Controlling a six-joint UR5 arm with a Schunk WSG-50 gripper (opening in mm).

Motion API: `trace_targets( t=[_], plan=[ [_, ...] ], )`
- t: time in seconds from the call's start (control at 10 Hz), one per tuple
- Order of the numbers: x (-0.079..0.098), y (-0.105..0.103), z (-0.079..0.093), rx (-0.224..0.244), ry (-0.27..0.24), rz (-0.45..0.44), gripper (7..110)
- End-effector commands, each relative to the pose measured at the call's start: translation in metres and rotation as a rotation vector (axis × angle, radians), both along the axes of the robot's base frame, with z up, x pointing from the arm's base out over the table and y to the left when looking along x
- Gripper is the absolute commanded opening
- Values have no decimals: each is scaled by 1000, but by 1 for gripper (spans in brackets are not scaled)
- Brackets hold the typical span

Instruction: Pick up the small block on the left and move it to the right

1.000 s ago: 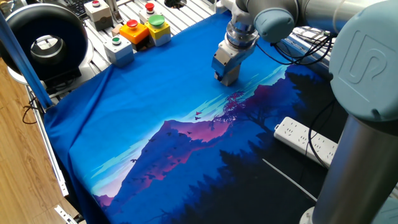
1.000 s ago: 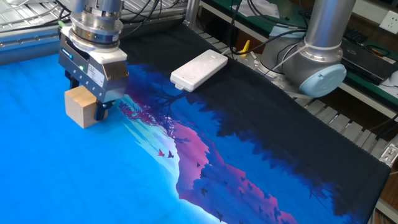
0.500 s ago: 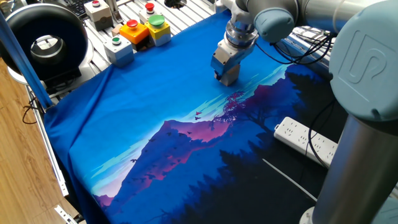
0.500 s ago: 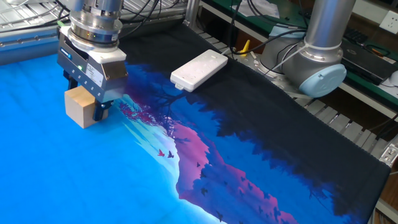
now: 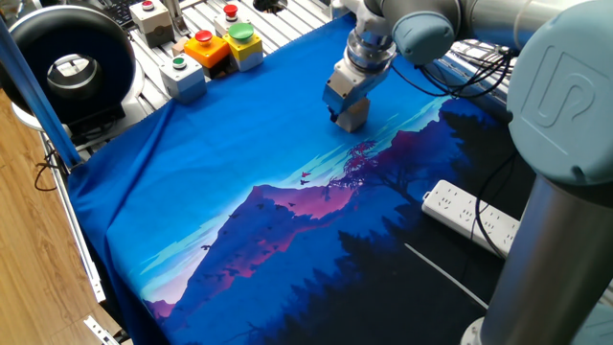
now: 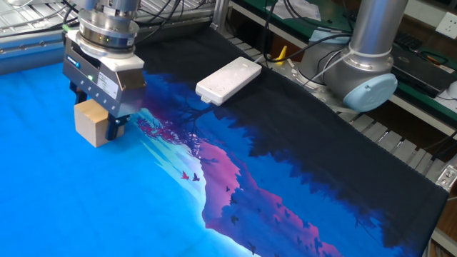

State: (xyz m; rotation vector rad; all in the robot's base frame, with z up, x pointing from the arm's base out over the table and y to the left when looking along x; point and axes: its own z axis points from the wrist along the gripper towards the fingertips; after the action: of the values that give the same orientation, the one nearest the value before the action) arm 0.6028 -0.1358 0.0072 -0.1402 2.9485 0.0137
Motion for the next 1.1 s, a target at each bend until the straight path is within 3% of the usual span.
trace_targets(
  t=[0.0, 0.2, 0.3, 0.6, 0.7, 0.8, 0.9, 1.0],
  plan=[
    [9, 12, 8, 71, -32, 58, 88],
    [8, 9, 8, 64, -29, 66, 88],
    [8, 9, 8, 64, -31, 65, 107],
    [8, 9, 8, 63, -31, 67, 107],
    [8, 4, 7, 42, -27, 60, 107],
    [2, -10, 4, -12, 3, 19, 44],
    [-3, -24, 3, -72, 27, -15, 44],
    [-5, -21, 2, -65, 33, -29, 44]
  ],
)
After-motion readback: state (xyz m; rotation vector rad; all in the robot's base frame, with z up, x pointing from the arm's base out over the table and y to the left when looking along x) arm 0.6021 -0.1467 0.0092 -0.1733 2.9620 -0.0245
